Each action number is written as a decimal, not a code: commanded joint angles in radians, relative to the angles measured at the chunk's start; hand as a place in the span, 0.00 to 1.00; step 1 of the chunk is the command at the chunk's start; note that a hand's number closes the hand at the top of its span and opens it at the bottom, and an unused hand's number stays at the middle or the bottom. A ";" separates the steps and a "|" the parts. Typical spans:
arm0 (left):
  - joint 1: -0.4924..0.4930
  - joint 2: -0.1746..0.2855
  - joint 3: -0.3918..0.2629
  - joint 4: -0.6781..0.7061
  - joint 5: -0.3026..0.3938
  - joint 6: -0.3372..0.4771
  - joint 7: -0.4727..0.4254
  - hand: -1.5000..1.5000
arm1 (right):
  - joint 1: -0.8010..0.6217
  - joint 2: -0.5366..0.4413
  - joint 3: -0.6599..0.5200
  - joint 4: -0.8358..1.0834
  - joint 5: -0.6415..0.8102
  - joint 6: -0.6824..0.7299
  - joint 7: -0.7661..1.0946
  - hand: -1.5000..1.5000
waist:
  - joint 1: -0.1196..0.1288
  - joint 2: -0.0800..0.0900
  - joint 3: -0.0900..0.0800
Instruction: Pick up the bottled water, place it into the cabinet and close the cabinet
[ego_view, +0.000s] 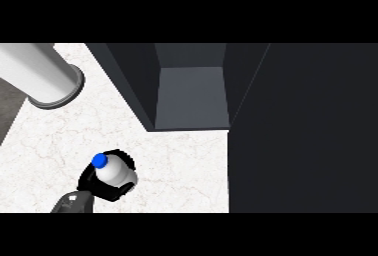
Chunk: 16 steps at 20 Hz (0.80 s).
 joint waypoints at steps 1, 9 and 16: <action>0.020 -0.005 -0.021 -0.022 -0.003 -0.103 -0.113 1.00 | 0.079 -0.006 -0.042 -0.212 -0.122 -0.041 0.065 0.00 | 0.005 -0.003 0.000; 0.059 0.033 0.247 -0.056 0.202 0.216 -0.136 1.00 | 0.053 0.001 -0.040 -0.115 -0.080 -0.026 -0.019 0.00 | 0.030 -0.006 0.000; 0.106 -0.048 0.161 -0.195 0.146 0.297 -0.135 1.00 | 0.081 -0.038 -0.067 -0.230 -0.171 -0.085 0.067 0.00 | 0.026 -0.005 0.003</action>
